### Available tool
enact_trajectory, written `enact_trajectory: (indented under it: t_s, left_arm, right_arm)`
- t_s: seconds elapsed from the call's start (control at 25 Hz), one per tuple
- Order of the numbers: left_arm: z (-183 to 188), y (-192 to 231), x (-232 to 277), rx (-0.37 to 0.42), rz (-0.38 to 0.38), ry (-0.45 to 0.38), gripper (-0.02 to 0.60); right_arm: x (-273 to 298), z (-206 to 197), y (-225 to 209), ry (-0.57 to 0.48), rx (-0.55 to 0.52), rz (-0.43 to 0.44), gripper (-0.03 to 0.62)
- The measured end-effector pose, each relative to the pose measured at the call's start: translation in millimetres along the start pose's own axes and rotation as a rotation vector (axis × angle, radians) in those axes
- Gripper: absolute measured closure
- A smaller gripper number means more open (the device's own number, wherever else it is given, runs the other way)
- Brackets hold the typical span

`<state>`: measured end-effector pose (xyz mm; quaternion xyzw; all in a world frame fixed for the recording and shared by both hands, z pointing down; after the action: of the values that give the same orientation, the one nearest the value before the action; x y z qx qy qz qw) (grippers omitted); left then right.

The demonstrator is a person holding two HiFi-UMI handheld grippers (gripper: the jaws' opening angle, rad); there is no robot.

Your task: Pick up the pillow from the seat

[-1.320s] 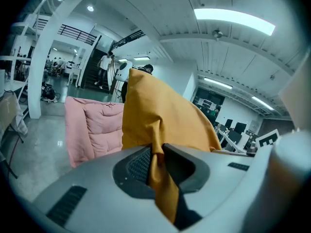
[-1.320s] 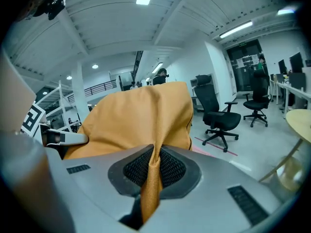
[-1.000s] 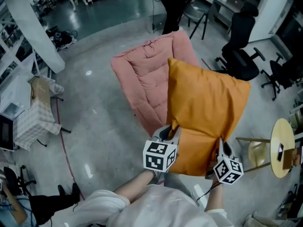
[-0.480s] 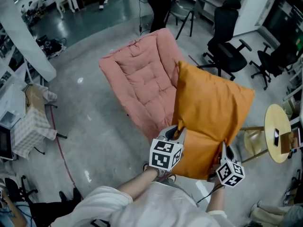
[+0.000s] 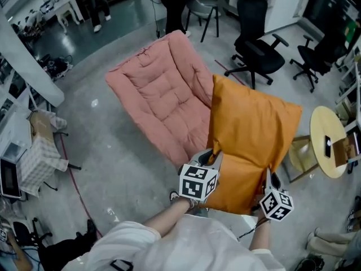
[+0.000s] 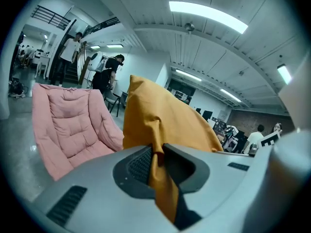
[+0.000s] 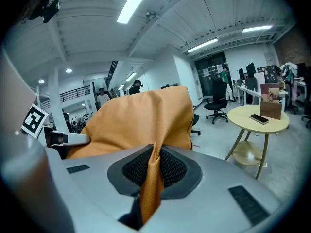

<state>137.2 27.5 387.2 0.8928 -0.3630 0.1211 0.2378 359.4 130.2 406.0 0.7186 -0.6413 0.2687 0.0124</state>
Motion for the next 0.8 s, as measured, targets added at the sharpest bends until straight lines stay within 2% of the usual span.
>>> enact_trajectory:
  t_s: [0.32,0.8]
  left_arm:
    - [-1.4,-16.3,-0.7,0.021,0.004,-0.012,0.522]
    - [-4.1,-14.1,-7.1,0.012,0.015,-0.014,0.523]
  right_arm:
    - [-11.4,-0.9,-11.9,-0.016,-0.003,-0.003,0.554]
    - [-14.5,-3.6,-7.8,-0.015,-0.003,0.004,0.554]
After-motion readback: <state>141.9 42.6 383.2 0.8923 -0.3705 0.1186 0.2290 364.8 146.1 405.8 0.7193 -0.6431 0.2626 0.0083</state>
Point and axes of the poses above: the fingertips, and each gripper's own axes: x forward along the fingers, y to its left, z out of its top, the point moved 4 cm from there along -x, backward along the fingers, and after that the axes turned 3 degrees about x, right-handed, at the moved point
